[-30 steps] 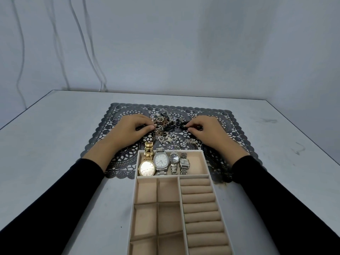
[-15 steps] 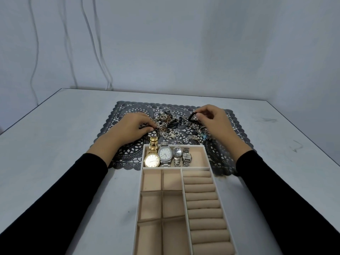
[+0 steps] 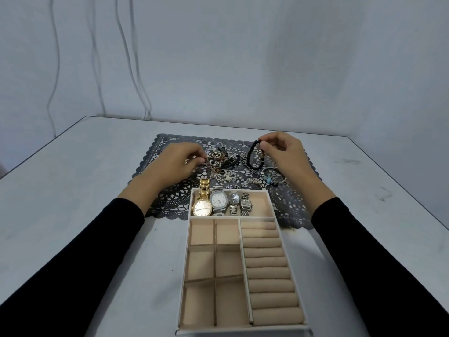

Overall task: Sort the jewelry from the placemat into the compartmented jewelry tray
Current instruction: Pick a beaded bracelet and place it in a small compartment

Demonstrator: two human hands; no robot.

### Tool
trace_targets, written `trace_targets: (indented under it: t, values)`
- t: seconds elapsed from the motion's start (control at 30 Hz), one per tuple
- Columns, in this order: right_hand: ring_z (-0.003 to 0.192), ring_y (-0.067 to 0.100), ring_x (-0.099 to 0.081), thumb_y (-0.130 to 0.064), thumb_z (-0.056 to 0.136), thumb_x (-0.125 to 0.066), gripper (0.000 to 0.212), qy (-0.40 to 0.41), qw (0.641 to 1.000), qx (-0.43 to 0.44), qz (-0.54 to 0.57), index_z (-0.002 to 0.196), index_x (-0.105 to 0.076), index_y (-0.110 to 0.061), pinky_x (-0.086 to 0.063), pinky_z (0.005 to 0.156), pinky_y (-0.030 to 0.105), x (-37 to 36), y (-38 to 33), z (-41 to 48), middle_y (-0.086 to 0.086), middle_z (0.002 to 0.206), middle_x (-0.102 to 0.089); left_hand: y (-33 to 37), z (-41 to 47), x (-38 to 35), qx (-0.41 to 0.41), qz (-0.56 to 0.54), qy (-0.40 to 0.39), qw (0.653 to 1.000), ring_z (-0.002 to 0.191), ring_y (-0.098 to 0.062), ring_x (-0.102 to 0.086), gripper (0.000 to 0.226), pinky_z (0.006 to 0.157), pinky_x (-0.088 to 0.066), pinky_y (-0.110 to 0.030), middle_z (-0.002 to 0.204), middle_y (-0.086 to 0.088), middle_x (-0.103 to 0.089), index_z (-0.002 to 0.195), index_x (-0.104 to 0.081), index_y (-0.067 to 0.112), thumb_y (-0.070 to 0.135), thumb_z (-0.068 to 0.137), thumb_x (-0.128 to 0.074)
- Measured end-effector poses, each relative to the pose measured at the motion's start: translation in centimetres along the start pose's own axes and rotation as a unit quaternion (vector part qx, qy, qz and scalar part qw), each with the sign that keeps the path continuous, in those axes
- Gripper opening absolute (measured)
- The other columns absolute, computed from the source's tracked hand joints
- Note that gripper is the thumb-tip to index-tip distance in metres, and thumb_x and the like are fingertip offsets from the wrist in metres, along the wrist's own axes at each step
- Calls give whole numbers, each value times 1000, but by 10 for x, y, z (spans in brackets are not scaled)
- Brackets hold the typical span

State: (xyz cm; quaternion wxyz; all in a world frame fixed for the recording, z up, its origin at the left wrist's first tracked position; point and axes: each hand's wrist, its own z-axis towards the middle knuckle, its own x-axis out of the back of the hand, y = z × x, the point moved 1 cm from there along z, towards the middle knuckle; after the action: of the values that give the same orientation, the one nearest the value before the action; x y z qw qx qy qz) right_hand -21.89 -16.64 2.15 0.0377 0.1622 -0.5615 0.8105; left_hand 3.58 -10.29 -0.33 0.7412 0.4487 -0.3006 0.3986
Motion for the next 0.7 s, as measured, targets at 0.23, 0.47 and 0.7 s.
trace_targets:
  t: [0.23,0.47,0.7]
  values:
    - [79,17,-57,-13,89,-65,8,-5,1000,7,29,93,-69,-18,-49,70,25,2,-12,-10,16,97,-69,11,-10,12,36,-131,53,989,92,-5,-66,13,85,-52,-18,97,8,-72,104,-71,16,18,92,-67]
    - [83,13,-62,-12,87,-67,14,-7,998,10,56,88,-71,-26,-52,90,40,4,-20,-30,1,89,-70,28,-24,23,36,-180,87,979,88,-6,-69,11,83,-53,-19,92,5,-74,100,-72,16,16,90,-69]
    - [87,14,-64,-9,87,-67,12,-16,995,25,98,93,-71,-19,-53,94,41,6,-34,-49,2,92,-71,48,-41,35,58,-252,132,957,87,-8,-70,10,85,-56,-24,89,2,-75,99,-72,16,14,90,-69]
